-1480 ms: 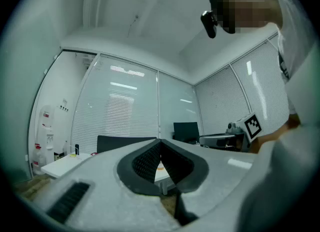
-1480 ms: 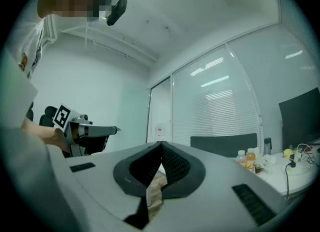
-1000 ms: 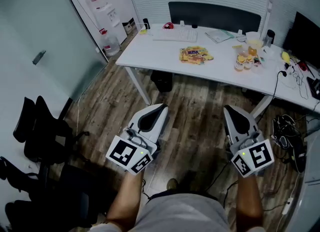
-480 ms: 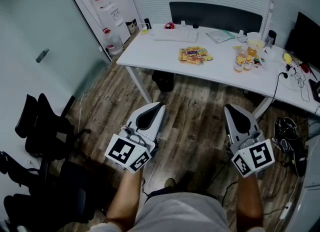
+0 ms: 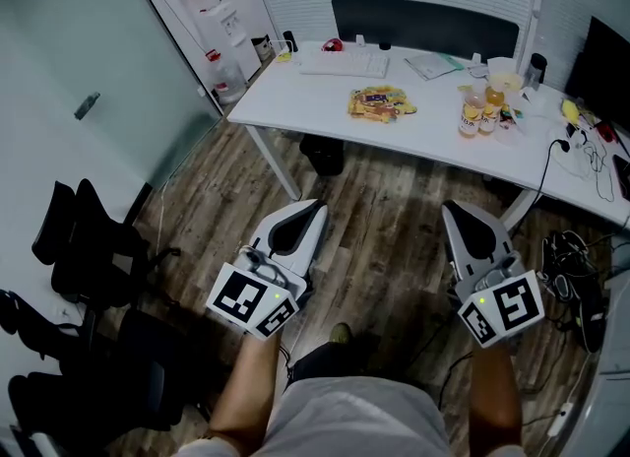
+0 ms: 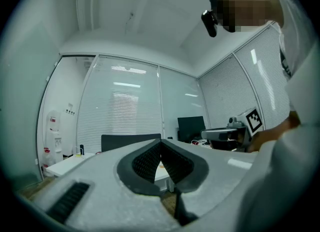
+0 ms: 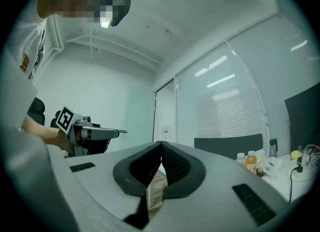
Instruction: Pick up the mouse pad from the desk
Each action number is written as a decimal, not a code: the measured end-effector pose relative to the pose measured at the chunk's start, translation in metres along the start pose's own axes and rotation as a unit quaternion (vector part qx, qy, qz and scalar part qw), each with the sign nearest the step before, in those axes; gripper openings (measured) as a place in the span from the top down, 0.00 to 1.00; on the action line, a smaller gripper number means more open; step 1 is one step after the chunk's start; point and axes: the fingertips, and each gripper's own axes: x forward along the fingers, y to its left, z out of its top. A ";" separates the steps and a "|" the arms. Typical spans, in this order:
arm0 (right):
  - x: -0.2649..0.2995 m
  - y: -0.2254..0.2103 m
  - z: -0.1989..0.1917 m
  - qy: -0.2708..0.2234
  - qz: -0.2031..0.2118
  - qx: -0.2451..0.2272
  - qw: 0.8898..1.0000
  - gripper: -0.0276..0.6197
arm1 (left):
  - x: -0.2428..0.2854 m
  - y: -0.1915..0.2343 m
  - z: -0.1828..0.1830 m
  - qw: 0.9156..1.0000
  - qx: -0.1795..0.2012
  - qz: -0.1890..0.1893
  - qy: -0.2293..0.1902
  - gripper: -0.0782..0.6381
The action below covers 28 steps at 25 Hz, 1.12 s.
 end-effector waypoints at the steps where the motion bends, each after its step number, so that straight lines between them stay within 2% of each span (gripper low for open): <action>1: 0.001 -0.001 -0.001 0.000 0.001 -0.001 1.000 0.94 | 0.001 0.000 0.000 1.000 0.000 0.000 0.000 0.87; 13: 0.042 -0.023 -0.018 0.018 -0.005 -0.012 1.000 0.94 | 0.040 0.038 -0.018 1.000 -0.011 -0.011 -0.005 0.87; 21: 0.121 -0.052 -0.034 0.037 -0.020 -0.020 0.999 0.94 | 0.092 0.116 -0.033 0.999 -0.022 -0.024 -0.010 0.87; 28: 0.197 -0.075 -0.054 0.060 -0.041 -0.018 0.997 0.94 | 0.138 0.191 -0.049 0.999 -0.024 -0.048 0.004 0.87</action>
